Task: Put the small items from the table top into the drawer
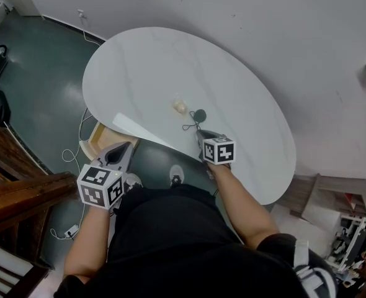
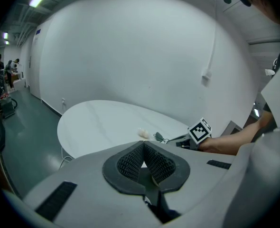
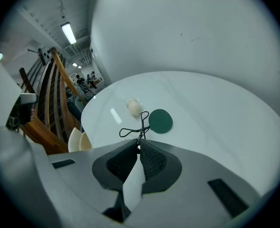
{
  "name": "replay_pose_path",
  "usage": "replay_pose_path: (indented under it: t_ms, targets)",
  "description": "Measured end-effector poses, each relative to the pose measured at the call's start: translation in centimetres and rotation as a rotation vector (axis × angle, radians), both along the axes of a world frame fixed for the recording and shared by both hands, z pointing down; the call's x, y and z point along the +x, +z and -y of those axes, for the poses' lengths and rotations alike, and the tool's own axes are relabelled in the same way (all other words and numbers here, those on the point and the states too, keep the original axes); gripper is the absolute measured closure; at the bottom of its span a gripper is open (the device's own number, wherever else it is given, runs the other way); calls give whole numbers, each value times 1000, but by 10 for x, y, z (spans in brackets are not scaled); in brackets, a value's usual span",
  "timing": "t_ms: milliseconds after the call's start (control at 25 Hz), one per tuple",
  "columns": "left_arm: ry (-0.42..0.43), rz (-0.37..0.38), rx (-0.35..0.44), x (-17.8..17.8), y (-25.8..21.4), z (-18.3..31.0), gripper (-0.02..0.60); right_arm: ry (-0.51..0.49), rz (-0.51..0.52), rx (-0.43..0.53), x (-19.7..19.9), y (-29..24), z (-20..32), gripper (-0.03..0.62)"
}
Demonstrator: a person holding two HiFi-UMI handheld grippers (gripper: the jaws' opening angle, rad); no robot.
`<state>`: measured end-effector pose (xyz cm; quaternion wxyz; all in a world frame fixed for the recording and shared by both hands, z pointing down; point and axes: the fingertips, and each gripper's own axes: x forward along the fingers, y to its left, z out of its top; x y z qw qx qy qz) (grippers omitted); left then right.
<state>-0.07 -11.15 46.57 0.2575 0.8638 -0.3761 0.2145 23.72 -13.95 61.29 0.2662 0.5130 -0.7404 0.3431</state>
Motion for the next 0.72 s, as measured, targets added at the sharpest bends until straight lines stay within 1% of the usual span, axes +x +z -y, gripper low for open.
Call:
replay_pose_path:
  t_ms: [240,440,600,720]
  targets:
    - [-2,-8,4,-4,0,-3,566,-49,26,24,-26,-12,-15,571]
    - [-13,-14,4,-12,0,-6,566,-92,33,41,-48,-22,-18,572]
    - [-40,-20,2,-26,1,-7,566,-128,39,49,-66,-27,-15,572]
    - [-70,-22,0,-43,4,-8,566,-163,42,48,-87,-28,-13,572]
